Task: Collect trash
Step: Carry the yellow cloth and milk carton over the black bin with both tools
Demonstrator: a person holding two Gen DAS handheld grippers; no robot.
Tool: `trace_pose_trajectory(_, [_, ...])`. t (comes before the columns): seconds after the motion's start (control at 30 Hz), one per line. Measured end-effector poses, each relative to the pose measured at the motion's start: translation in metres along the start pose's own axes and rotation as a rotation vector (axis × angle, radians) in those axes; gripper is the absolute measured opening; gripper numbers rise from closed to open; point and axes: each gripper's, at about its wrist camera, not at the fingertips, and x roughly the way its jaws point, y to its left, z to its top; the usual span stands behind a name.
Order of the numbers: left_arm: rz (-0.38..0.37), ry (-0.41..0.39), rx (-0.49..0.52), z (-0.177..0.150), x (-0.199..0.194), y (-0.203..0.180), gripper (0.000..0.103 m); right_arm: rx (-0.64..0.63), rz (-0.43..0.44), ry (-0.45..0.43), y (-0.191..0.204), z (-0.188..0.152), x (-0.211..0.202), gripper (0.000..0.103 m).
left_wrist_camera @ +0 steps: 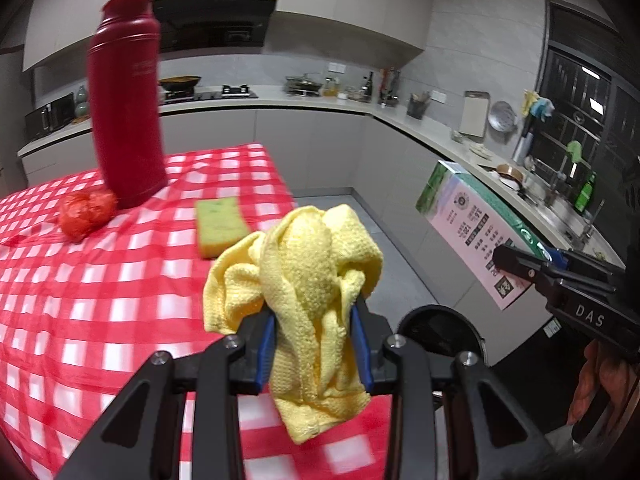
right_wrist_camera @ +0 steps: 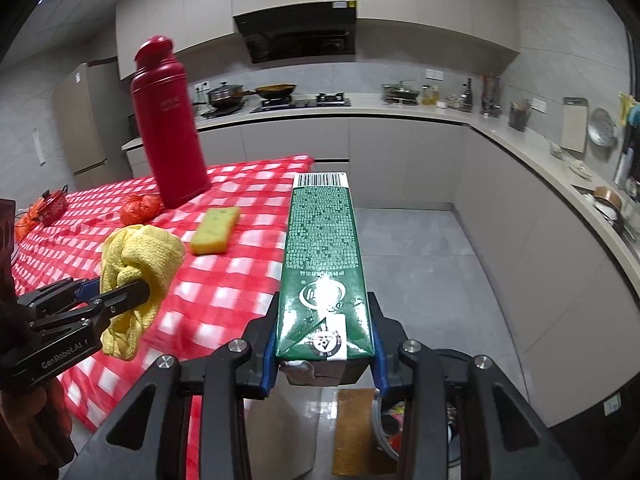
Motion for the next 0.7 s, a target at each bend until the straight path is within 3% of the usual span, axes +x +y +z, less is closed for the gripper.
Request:
trace_pose_trajectory(0.33, [-0.078, 0.025, 0.059, -0.005, 0.019, -0.068, 0.035, 0.055, -0.083, 0.007, -0.072, -0.028, -0.034, 0.039])
trace_pose_trajectory(0.7, [-0.136, 0.108, 0.102, -0.028, 0.057, -0.138, 0.035, 0.115, -0.133, 0.093, -0.148, -0.078, -0.035, 0.039])
